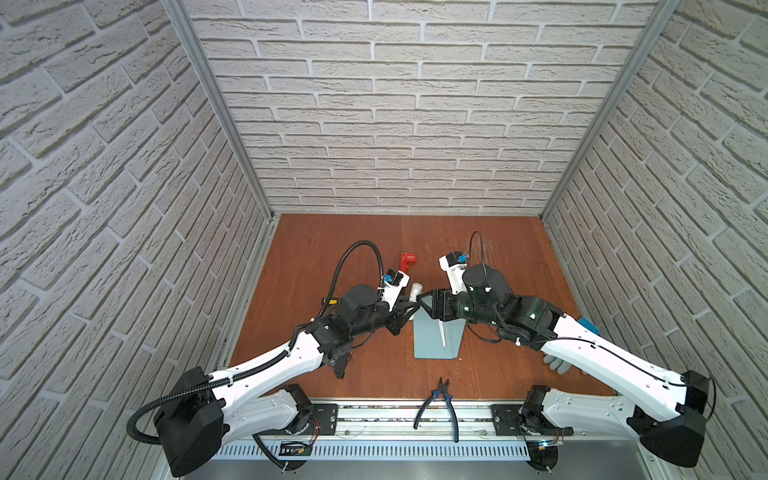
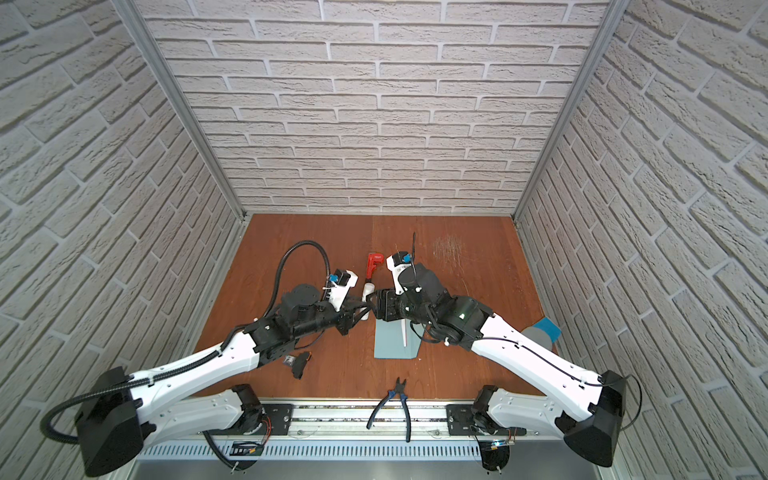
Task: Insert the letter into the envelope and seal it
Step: 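Bring the glue stick toward the right gripper and grasp its cap with the right gripper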
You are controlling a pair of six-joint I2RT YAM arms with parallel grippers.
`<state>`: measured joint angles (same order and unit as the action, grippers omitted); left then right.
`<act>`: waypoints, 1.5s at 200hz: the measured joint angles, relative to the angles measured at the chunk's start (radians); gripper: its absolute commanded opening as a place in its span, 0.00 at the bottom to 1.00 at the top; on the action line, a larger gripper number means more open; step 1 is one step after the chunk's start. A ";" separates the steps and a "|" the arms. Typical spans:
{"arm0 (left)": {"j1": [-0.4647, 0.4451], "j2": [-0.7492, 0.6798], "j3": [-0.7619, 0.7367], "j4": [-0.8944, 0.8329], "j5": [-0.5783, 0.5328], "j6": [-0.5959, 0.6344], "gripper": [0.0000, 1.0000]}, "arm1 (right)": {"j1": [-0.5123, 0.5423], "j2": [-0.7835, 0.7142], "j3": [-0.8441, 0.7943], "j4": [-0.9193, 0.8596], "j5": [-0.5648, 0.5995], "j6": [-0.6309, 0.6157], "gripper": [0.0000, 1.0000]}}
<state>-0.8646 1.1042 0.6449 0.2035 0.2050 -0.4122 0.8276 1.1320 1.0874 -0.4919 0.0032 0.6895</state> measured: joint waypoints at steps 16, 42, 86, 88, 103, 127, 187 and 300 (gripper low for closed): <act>-0.009 0.016 0.000 0.011 0.003 0.000 0.17 | 0.000 0.009 0.009 0.001 0.004 -0.005 0.62; -0.021 0.028 0.000 0.021 0.006 0.000 0.17 | 0.000 0.016 0.015 0.000 0.026 -0.007 0.62; -0.028 0.029 0.000 0.051 0.007 -0.001 0.16 | 0.001 0.040 0.032 -0.014 0.053 -0.007 0.59; -0.029 0.029 0.000 0.052 0.007 0.000 0.16 | 0.001 0.042 0.033 -0.015 0.053 -0.007 0.59; -0.029 0.032 0.000 0.060 0.007 -0.001 0.15 | 0.001 0.053 0.038 -0.018 0.054 -0.007 0.56; -0.031 0.039 0.000 0.062 0.010 -0.002 0.15 | 0.001 0.067 0.042 -0.019 0.056 -0.007 0.51; -0.040 0.042 0.000 0.066 0.014 -0.002 0.14 | 0.001 0.092 0.063 -0.021 0.075 -0.008 0.35; -0.041 0.042 0.000 0.066 0.002 0.005 0.07 | 0.001 0.092 0.063 -0.021 0.100 -0.008 0.19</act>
<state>-0.9058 1.1458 0.6449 0.2691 0.2073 -0.4068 0.8288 1.2236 1.1500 -0.5129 0.1028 0.6819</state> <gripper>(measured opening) 0.279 0.277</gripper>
